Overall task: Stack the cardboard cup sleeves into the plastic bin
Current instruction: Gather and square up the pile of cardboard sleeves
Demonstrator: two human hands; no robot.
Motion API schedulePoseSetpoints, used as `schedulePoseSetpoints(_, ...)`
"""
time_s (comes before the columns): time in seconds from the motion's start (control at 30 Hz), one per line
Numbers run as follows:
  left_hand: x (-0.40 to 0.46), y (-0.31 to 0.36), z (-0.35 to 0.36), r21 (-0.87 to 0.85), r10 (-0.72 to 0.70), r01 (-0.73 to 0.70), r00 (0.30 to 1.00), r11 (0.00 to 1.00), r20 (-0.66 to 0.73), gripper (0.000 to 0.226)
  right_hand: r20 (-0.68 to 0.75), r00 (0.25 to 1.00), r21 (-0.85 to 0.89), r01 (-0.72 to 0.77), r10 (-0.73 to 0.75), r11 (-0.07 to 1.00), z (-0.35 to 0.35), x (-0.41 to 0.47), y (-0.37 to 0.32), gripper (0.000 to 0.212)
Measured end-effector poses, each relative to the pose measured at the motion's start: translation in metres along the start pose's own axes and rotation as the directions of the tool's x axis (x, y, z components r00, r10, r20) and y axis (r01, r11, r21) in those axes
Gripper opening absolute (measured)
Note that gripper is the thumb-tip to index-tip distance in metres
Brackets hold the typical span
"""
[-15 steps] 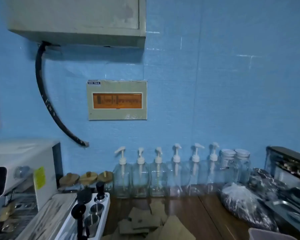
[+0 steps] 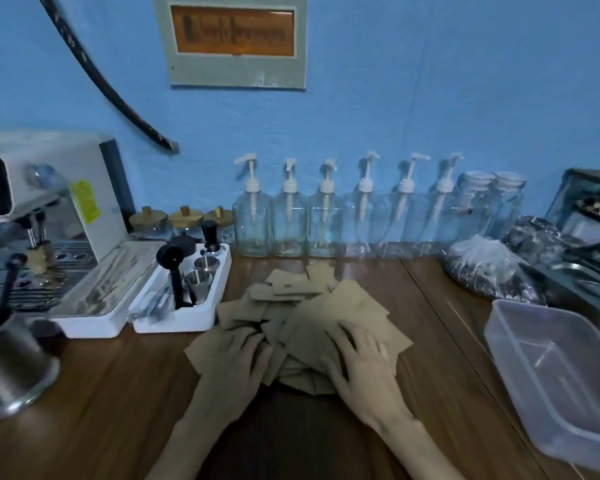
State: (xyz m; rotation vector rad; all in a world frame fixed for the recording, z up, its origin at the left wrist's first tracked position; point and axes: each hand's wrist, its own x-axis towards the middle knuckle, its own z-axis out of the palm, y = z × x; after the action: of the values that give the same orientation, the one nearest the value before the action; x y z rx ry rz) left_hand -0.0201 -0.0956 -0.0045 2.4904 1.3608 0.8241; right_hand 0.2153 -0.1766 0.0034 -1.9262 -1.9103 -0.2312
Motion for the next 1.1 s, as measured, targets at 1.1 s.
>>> schedulePoseSetpoints(1.1,-0.009,-0.004,0.000,0.093,0.032,-0.024,0.996,0.995,-0.085,0.046,-0.165,0.984,0.177,0.089,-0.059,0.980,0.008,0.003,0.009,0.053)
